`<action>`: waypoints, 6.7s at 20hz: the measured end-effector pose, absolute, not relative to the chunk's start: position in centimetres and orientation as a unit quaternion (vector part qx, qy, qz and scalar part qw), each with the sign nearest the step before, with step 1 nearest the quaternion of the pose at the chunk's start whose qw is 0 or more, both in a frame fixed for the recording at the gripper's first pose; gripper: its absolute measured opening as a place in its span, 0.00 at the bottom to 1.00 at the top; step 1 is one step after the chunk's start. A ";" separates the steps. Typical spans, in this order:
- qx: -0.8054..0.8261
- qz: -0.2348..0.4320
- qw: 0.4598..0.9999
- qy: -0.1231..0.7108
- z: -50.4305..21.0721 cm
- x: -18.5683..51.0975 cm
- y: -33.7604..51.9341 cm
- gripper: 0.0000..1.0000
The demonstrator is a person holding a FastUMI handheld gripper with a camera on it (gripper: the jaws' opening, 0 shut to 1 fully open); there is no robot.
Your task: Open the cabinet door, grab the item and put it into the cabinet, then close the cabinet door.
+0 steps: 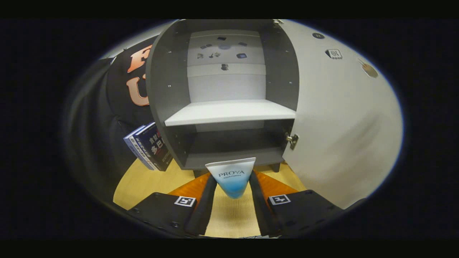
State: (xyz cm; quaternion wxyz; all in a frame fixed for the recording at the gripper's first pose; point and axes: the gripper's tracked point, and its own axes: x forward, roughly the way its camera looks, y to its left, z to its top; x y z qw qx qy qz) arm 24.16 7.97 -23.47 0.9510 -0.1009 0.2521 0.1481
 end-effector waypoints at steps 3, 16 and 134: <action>-0.109 0.178 0.949 0.238 -18.6 25.7 11.0 0.60; -0.107 0.192 0.958 0.182 -5.6 36.4 16.3 0.60; -0.019 0.194 0.972 0.129 -13.0 18.8 4.3 0.95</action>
